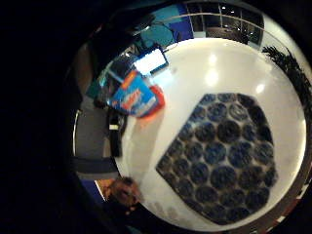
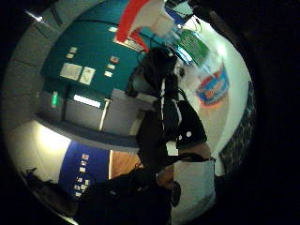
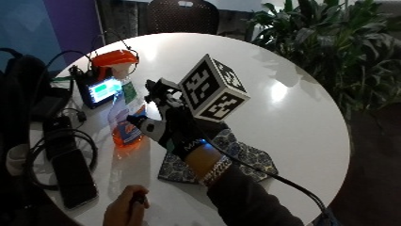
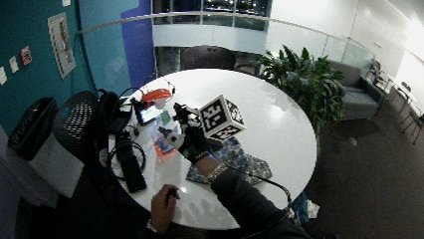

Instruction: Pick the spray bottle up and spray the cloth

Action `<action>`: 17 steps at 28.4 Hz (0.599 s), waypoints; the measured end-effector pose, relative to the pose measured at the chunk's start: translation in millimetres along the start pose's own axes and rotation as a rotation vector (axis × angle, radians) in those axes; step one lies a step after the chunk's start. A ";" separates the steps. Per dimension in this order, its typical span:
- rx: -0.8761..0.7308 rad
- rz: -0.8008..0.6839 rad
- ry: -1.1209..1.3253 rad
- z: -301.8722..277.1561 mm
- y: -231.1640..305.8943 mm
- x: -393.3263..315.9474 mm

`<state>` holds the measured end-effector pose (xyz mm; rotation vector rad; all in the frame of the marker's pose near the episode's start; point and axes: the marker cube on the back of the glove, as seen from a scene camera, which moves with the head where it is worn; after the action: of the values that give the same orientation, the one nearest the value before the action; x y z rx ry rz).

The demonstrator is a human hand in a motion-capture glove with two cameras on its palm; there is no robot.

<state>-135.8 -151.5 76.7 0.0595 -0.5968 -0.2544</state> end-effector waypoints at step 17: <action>-0.290 0.180 0.555 -58.4 100.6 -17.3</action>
<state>-94.6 -50.9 31.9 -0.1990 -0.0089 -0.1375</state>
